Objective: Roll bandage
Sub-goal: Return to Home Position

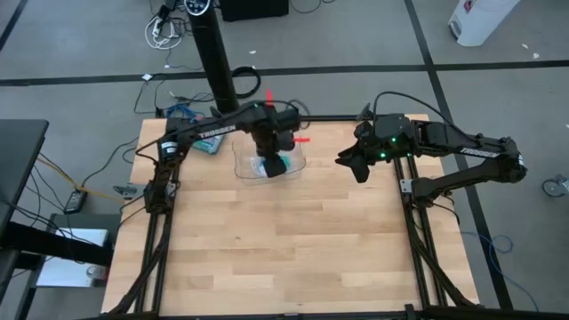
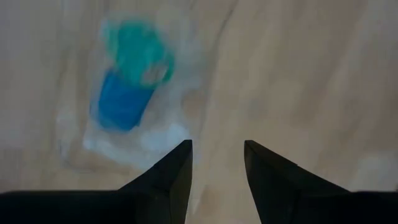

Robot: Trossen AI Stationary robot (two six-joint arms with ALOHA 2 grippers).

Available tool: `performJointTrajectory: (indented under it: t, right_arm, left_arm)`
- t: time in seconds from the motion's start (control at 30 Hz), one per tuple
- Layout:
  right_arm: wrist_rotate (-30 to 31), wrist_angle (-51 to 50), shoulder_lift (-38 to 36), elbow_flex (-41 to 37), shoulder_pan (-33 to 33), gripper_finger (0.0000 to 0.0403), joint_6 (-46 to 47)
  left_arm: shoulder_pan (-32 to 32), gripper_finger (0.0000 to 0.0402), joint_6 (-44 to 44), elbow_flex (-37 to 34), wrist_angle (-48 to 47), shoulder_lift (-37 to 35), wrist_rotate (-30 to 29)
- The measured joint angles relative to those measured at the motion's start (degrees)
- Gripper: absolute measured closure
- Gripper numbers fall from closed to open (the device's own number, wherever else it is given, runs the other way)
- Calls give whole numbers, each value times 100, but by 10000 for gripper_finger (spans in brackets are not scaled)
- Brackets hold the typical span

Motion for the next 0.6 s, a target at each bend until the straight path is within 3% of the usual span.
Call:
performJointTrajectory:
  t: [0.17, 0.27, 0.4, 0.6]
  right_arm:
    - [3, 76, -20, -5, -7, 271, 44]
    - [-156, 897, -239, -17, -7, 271, -185]
    - [-542, 1970, -673, 0, 108, 272, -1186]
    - [-554, 1345, -1209, 0, 214, 282, -1848]
  left_arm:
    - [-222, 252, -284, 1215, 436, -214, 381]
    - [-470, 262, -459, 1832, 980, -405, 279]
    - [-949, 281, -576, 1414, 2346, -1213, 102]
    - [-1669, 302, -593, 667, 2901, -2028, -666]
